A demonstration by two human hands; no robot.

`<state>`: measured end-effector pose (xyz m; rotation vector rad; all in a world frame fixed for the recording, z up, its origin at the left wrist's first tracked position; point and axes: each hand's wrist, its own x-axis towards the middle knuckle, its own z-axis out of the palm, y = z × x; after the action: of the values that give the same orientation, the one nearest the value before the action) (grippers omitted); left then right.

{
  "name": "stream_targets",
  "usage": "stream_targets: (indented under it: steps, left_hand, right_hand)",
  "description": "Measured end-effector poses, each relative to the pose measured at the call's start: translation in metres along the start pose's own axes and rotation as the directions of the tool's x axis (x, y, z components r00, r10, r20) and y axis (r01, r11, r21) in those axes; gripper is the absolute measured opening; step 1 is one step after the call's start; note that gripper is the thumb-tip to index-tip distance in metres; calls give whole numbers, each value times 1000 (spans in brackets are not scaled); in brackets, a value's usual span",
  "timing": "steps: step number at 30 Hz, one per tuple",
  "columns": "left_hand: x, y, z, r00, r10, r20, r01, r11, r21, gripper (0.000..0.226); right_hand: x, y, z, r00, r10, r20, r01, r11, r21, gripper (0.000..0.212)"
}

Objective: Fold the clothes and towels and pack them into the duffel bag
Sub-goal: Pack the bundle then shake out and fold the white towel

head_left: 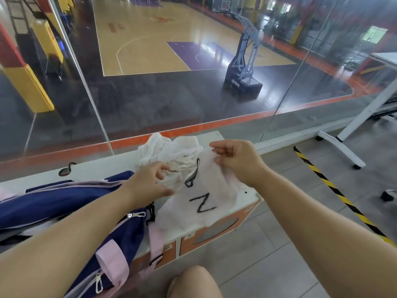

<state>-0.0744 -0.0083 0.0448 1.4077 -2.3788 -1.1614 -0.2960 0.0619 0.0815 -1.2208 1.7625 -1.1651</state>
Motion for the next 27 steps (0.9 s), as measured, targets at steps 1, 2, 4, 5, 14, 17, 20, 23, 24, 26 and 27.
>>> stream_targets:
  steps: [1,2,4,5,14,17,20,23,24,26,27]
  left_hand:
    - [2,-4,3,999,-36,39,35,999,42,64]
    - [2,-5,8,994,-62,85,57,997,57,72]
    - [6,-5,20,988,-32,153,30,999,17,66]
    - [8,-4,26,990,15,143,-16,1000,6,52]
    - [10,8,-12,984,134,-118,-112,978,174,23]
    - [9,10,-31,964,168,-204,-106,953,283,20]
    - [-1,15,-41,934,138,-329,-27,947,320,16]
    - [-12,18,-49,927,38,-372,82,950,302,24]
    - [-16,17,-51,930,44,-364,80,944,320,26]
    - [-23,17,-56,930,79,-358,37,951,306,26]
    - [-28,17,-57,928,95,-361,14,958,288,24]
  right_hand:
    - [-1,-6,-5,999,-41,19,41,999,22,41]
    - [-3,-12,-10,997,-77,30,75,996,51,43]
    - [-8,-26,-19,990,-138,21,135,986,99,43]
    - [-10,-33,-22,987,-158,13,156,983,100,41]
    - [-17,-33,-49,997,-8,76,68,551,-832,29]
    - [-20,-24,-43,989,146,22,-55,505,-861,18]
    - [-24,-20,-35,978,201,-64,-175,603,-778,17]
    - [-30,-15,-29,969,236,-78,-232,741,-631,12]
    - [-32,-12,-27,966,247,-69,-242,790,-563,12]
    - [-37,-9,-24,960,272,-59,-269,852,-449,8]
    - [-40,-8,-23,960,274,-54,-270,861,-431,10]
